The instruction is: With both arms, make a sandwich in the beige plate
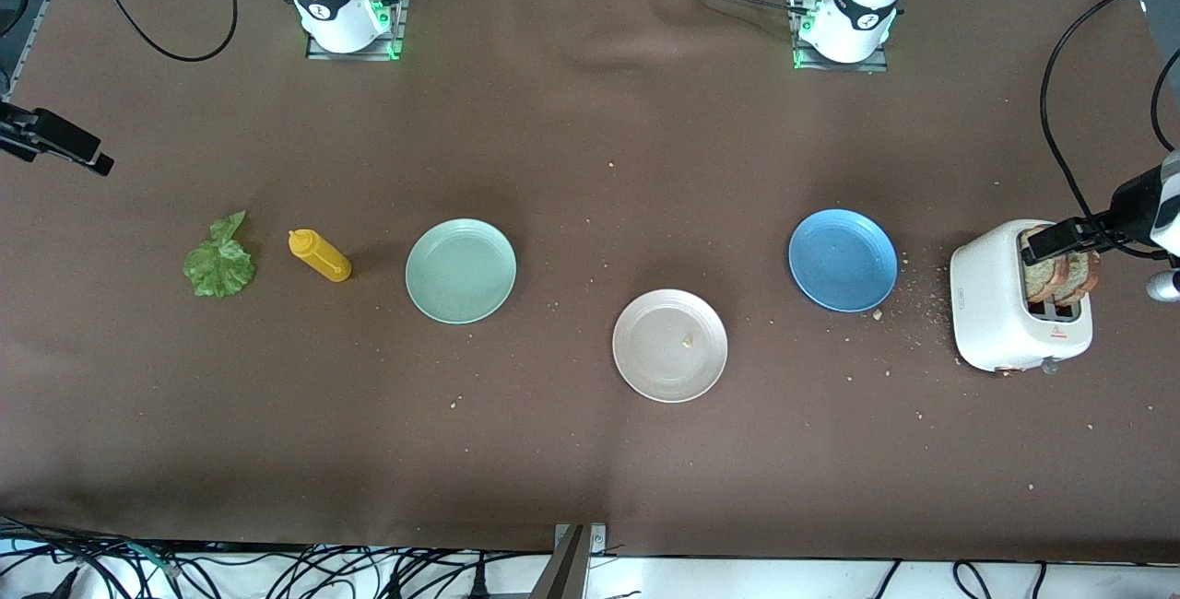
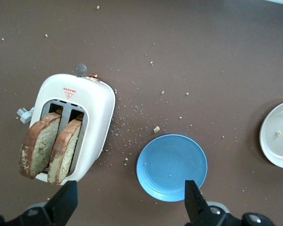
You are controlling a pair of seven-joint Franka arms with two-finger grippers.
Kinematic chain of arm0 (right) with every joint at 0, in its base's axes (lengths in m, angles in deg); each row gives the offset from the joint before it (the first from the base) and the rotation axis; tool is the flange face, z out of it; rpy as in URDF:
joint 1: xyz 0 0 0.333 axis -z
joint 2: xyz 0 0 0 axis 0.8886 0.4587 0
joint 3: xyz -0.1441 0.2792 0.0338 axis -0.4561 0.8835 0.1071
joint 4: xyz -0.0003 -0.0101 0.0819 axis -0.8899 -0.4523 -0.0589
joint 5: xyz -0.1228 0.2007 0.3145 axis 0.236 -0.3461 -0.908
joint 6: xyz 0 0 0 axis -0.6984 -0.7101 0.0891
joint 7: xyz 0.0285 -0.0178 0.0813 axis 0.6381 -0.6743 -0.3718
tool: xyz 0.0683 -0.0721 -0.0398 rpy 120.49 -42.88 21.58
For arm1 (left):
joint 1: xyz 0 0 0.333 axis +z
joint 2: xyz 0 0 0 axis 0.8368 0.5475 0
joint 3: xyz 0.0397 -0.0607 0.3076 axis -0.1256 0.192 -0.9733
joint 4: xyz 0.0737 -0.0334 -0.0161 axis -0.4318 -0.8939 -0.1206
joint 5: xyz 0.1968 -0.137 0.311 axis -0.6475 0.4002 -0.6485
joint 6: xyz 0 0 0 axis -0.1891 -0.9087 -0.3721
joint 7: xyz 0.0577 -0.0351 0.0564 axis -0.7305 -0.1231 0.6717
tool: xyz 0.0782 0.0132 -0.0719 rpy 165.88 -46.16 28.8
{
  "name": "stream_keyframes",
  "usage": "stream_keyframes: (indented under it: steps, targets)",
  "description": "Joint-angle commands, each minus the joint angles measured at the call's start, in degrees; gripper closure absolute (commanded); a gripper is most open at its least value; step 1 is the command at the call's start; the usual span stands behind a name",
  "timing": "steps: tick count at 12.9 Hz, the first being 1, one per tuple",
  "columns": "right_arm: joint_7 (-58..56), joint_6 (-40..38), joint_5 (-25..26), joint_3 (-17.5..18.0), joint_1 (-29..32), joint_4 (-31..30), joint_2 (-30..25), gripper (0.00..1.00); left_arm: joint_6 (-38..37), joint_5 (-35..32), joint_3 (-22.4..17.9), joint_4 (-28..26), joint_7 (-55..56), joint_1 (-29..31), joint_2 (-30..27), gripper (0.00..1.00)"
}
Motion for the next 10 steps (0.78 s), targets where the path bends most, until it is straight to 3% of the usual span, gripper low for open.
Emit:
stream_keyframes:
  steps: [1, 10]
  targets:
    - [0.15, 0.36, -0.21, 0.25, 0.33, -0.42, -0.89, 0.00, -0.52, -1.64, 0.29, 1.44, 0.35, -0.14, 0.41, 0.00]
    - [0.15, 0.36, -0.21, 0.34, 0.33, -0.42, -0.89, 0.00, -0.52, -1.64, 0.20, 1.35, 0.00, 0.03, 0.41, 0.00]
